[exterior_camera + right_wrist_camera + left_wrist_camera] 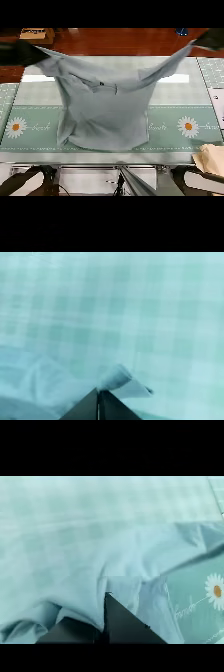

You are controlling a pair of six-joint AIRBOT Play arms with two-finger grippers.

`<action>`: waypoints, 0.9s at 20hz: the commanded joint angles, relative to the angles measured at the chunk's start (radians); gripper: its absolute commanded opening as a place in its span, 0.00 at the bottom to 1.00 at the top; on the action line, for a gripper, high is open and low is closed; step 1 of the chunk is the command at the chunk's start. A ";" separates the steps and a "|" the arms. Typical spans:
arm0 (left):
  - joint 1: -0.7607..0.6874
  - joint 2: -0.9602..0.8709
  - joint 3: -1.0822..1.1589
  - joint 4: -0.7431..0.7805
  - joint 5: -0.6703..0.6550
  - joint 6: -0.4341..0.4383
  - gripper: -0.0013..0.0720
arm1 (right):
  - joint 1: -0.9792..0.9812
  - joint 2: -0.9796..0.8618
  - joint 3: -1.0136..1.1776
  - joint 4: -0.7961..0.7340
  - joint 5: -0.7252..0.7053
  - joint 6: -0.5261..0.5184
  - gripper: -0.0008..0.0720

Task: Fold the shirts.

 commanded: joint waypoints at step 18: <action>-0.013 -0.388 -0.027 0.045 0.049 0.074 0.05 | -0.110 -0.280 0.042 -0.141 0.221 -0.092 0.49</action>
